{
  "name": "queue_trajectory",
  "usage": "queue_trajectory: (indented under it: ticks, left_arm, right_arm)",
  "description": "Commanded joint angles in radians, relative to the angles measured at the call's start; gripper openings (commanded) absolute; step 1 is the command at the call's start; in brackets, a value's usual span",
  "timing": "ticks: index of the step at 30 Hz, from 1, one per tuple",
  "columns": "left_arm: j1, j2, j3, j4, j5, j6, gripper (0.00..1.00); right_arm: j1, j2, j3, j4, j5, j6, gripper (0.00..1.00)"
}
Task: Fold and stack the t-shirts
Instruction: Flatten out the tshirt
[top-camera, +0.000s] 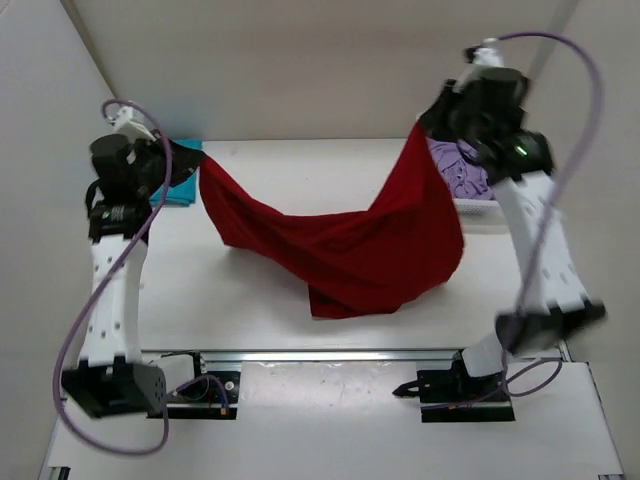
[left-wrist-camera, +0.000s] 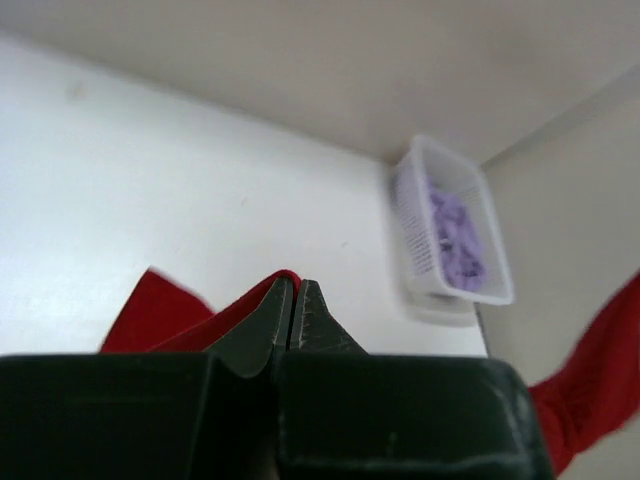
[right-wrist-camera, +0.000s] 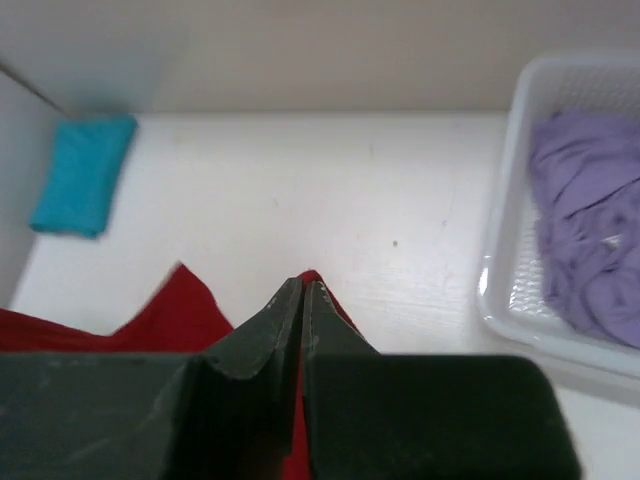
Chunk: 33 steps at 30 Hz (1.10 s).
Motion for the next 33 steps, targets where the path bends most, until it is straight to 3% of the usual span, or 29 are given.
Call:
queue_trajectory:
  ticks: [1,3,5,9,11,13,16,21,23,25,30,33]
  left_arm:
    - [-0.032,0.18,-0.041,0.018,-0.116,-0.005,0.0]
    - [-0.06,0.292,0.055,0.0,-0.139,0.003,0.0]
    - [-0.07,0.459,0.254,-0.042,-0.147,0.001,0.0]
    - [-0.06,0.642,0.702,-0.103,-0.126,-0.065,0.0]
    - [-0.038,0.659,0.788,-0.03,-0.109,-0.115,0.0]
    - [0.023,0.648,0.813,0.044,-0.094,-0.177,0.0]
    - [0.109,0.624,0.838,0.142,-0.06,-0.264,0.0]
    - [0.178,0.601,0.85,0.177,-0.092,-0.264,0.0]
    - [0.21,0.593,0.812,0.2,-0.077,-0.287,0.0]
    - [0.204,0.57,0.755,0.187,-0.09,-0.251,0.0]
    - [0.143,0.399,0.49,0.194,-0.194,-0.143,0.0]
    - [0.071,0.229,0.208,0.239,-0.315,-0.059,0.0]
  right_arm:
    - [-0.04,0.248,0.138,-0.042,-0.131,-0.048,0.0]
    - [-0.075,0.392,0.315,-0.086,-0.197,-0.04,0.01]
    - [-0.113,0.568,0.564,-0.121,-0.233,-0.01,0.0]
    - [-0.15,0.562,0.618,0.065,-0.286,0.064,0.0]
    - [-0.185,0.514,0.614,0.18,-0.298,0.108,0.0]
    - [-0.222,0.448,0.559,0.358,-0.323,0.17,0.0]
    - [-0.303,0.399,0.566,0.454,-0.365,0.26,0.0]
    - [-0.386,0.339,0.487,0.423,-0.427,0.268,0.0]
    - [-0.37,0.324,0.484,0.315,-0.378,0.21,0.0]
    - [-0.368,0.277,0.412,0.249,-0.356,0.156,0.0]
    - [-0.328,-0.009,-0.305,0.435,-0.248,0.113,0.0]
    - [-0.317,-0.163,-0.612,0.458,-0.194,0.104,0.0]
